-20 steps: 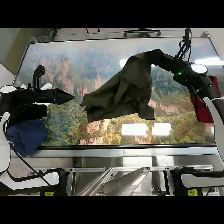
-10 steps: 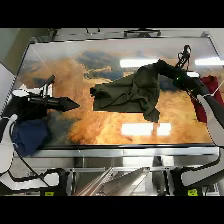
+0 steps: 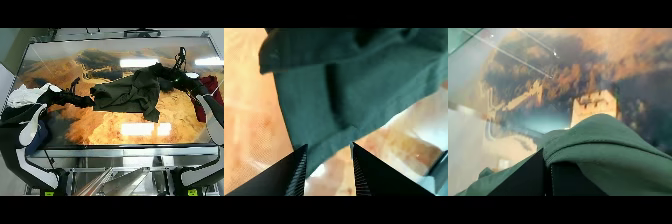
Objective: Fold the shirts.
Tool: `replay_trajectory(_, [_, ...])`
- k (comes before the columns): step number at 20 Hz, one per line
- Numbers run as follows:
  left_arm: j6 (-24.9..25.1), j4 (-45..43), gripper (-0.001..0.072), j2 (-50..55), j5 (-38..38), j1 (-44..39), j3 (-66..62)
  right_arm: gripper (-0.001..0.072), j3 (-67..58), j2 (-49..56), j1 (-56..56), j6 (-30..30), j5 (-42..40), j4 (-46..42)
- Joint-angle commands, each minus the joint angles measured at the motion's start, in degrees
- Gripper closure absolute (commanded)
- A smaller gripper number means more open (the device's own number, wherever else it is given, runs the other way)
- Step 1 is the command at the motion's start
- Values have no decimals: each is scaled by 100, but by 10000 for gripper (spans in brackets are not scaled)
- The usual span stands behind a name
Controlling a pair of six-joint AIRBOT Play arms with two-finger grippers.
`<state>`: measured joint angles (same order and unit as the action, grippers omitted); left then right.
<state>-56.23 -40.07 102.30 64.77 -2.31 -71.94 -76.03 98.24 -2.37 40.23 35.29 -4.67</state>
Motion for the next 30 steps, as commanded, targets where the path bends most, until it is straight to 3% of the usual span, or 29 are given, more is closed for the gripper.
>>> replay_trajectory(1, [-739, -822, 411, 601, 490, -190, -798, 691, 0, 4, -2, 2, 247, -125])
replay_trajectory(12, [-826, -914, 412, 658, 876, -160, -1436, 691, 0, 4, -2, 2, 275, -223])
replay_trajectory(16, [-1231, -1797, 412, 658, 868, -160, -1436, 692, 0, 4, -2, 2, 278, -221])
replay_trajectory(22, [-1189, -1338, 413, 1069, 857, -634, -1438, 691, 0, 4, -2, 4, 319, -221])
replay_trajectory(24, [-841, -730, 420, 1115, 885, -793, -1438, 691, 0, 4, -11, 2, 365, -223])
replay_trajectory(26, [-592, -323, 684, 1071, 977, -826, -1443, 692, 0, -7, -131, 4, 463, -271])
replay_trajectory(28, [-616, -468, 683, 1045, 1180, -704, -1600, 692, 0, -79, -396, 208, 501, -570])
replay_trajectory(30, [-942, -988, 691, 1045, 1360, -442, -1958, 693, 2, -221, -743, 896, 706, -1305])
